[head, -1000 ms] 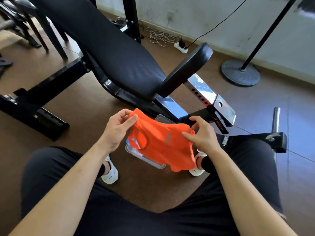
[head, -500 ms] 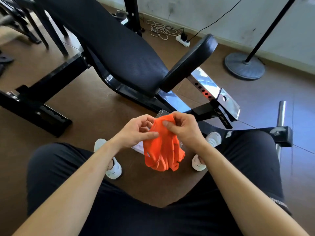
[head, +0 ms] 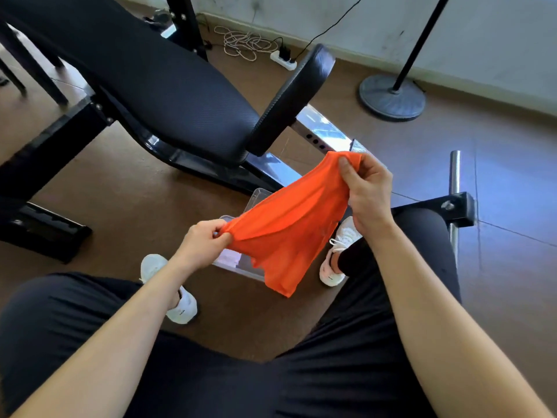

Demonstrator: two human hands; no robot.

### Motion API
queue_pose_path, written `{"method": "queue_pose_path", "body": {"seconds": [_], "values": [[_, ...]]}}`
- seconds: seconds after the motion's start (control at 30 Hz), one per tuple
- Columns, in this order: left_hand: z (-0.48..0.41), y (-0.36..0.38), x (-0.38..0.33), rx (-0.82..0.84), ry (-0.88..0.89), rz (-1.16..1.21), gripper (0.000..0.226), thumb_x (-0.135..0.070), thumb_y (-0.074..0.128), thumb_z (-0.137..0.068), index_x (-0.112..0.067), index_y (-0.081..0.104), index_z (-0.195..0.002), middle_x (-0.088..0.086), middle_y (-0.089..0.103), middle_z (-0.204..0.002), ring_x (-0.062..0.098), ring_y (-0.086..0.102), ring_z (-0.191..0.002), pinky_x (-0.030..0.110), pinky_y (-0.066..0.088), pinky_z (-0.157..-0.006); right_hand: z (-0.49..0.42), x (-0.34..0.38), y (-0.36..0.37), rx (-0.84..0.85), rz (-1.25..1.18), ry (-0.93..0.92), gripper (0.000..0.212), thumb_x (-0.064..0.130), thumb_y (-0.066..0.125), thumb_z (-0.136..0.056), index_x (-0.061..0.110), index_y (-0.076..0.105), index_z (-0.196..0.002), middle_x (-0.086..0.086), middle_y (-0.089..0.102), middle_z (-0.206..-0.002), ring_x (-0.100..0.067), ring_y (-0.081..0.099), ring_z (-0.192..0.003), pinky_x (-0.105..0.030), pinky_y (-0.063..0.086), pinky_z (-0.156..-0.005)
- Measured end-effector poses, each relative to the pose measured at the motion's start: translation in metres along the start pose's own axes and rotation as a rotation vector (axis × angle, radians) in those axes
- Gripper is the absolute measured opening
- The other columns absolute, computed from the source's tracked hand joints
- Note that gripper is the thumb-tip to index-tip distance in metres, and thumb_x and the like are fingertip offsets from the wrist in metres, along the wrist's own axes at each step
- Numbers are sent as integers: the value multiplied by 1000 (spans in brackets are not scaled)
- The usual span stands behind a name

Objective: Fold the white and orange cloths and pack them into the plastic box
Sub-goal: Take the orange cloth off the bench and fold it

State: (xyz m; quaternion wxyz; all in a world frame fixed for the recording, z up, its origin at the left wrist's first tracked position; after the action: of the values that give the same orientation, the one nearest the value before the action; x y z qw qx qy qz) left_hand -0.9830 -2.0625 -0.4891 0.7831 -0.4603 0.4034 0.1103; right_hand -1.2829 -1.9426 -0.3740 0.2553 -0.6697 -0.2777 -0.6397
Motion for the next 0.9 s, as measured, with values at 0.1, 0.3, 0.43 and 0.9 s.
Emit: {"method": "queue_pose_path", "body": {"seconds": [0.1,0.3,0.43,0.9], "values": [[-4,-14,5,-55,-73,280,37,-42,61,-78,-6,63,-75,0,52,-66,16,48,-68,36,40,-69,-6,-1,-13,-54,-33,15,8,13,67,-96,7,69,-90,-1,63,-76,-2,56,-61,-20,49,-59],[-2,-49,-30,-131,0,672,31,-25,62,-100,2,63,-85,10,49,-73,24,48,-70,39,44,-71,-19,10,-18,-87,-67,36,16,18,71,-93,3,70,-88,-1,62,-71,-8,54,-62,-24,48,-58],[-9,-94,-65,-214,72,625,27,-26,64,-98,-10,62,-76,-2,57,-59,11,53,-54,28,50,-56,-32,42,-18,-42,5,-20,15,24,76,-89,14,72,-78,-1,64,-71,-15,55,-68,-29,49,-60],[-2,-220,-185,-290,405,488,12,-25,82,-73,-16,75,-76,-8,70,-63,5,62,-56,18,55,-56,-86,154,-21,31,72,-69,15,18,74,-90,19,69,-76,2,59,-68,-15,52,-66,-39,49,-73]]}}
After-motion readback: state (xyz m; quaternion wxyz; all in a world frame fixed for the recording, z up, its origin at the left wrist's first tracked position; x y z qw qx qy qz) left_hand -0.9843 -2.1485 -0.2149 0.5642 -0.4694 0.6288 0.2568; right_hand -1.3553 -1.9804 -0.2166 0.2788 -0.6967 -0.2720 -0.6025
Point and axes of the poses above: each hand's wrist, its own z-axis away from the middle knuckle, its own y-axis out of the palm, x = y × z, the point moved 9 cm from there along -z, towards the middle knuckle
